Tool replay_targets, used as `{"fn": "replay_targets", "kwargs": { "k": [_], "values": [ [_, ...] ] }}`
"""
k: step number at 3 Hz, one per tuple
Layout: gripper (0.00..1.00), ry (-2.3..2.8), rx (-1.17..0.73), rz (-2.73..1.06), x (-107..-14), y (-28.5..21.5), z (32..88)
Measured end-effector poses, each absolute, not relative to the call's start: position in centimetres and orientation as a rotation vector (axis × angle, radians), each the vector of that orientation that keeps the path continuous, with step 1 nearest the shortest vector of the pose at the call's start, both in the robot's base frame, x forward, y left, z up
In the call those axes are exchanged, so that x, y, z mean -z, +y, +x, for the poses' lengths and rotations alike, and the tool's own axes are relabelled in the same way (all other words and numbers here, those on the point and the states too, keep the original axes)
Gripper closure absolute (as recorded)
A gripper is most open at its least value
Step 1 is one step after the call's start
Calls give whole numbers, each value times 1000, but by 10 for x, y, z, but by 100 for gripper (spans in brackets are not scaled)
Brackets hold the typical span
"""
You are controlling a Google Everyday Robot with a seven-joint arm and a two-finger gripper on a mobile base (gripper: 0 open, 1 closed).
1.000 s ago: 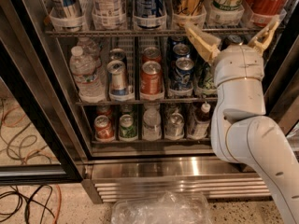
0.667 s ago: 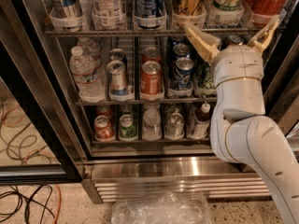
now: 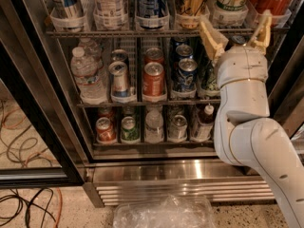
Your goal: Pick 7up can from top shelf of fridge
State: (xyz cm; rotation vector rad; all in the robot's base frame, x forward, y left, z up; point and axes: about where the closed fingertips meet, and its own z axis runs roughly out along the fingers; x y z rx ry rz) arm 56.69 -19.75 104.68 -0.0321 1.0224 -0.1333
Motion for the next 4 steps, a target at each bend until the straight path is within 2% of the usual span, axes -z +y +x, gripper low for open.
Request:
{"fn": "replay_targets", "kwargs": {
  "k": [1, 2, 3, 4],
  "values": [
    [46, 1022, 133, -32, -1047, -198, 567],
    [39, 1022, 133, -32, -1047, -198, 567],
    [24, 1022, 133, -33, -1047, -197, 567],
    [25, 1022, 131, -36, -1047, -197, 570]
  ]
}}
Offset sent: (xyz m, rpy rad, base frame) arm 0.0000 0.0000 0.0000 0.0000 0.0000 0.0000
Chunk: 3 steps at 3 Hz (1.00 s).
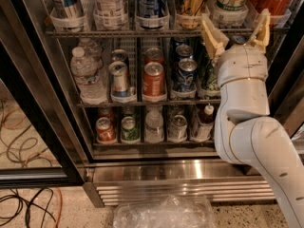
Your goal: Pick 7up can from top shelf of fridge
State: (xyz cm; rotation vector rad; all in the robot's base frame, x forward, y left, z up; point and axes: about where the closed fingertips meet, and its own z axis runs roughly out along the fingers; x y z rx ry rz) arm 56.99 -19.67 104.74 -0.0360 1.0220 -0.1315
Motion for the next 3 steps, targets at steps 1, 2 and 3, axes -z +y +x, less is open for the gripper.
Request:
{"fn": "replay_targets", "kwargs": {
  "k": [1, 2, 3],
  "values": [
    [28, 1018, 132, -37, -1049, -196, 574],
    [30, 1015, 129, -39, -1050, -196, 578],
    [37, 1000, 152, -25, -1055, -202, 584]
  ]
}}
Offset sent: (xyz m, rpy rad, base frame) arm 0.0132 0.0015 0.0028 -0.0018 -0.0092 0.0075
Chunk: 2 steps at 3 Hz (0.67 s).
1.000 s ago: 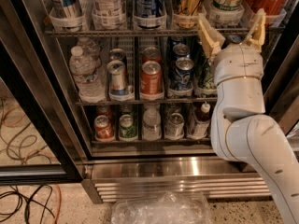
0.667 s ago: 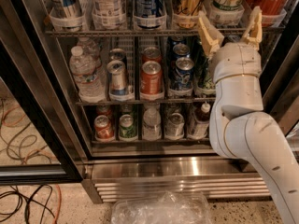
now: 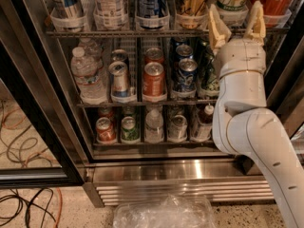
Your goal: Pick 7up can from top shelf of fridge
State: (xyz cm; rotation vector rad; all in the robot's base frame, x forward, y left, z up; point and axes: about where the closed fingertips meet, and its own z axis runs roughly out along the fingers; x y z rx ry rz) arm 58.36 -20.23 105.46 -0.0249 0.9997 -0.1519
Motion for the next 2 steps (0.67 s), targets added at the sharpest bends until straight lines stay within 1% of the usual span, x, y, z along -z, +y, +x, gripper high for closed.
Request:
{"fn": "replay_targets", "kwargs": {
  "k": [2],
  "values": [
    [25, 982, 174, -6, -1062, -212, 591]
  ]
}}
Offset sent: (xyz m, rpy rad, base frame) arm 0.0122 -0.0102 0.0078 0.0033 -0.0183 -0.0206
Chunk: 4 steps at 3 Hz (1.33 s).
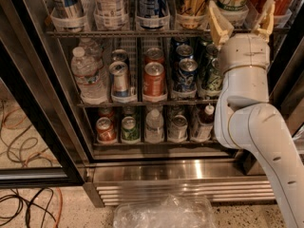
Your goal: Pick 7up can from top shelf of fridge
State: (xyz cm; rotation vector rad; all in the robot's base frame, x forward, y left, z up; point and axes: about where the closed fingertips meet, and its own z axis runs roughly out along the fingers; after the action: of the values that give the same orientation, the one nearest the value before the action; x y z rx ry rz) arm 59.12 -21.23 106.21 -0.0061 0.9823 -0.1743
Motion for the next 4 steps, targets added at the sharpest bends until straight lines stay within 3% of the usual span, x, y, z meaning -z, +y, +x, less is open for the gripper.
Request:
{"fn": "replay_targets", "kwargs": {
  "k": [3, 4],
  "values": [
    [29, 988, 146, -28, -1060, -204, 596],
    [45, 972, 144, -14, -1065, -208, 606]
  ]
}}
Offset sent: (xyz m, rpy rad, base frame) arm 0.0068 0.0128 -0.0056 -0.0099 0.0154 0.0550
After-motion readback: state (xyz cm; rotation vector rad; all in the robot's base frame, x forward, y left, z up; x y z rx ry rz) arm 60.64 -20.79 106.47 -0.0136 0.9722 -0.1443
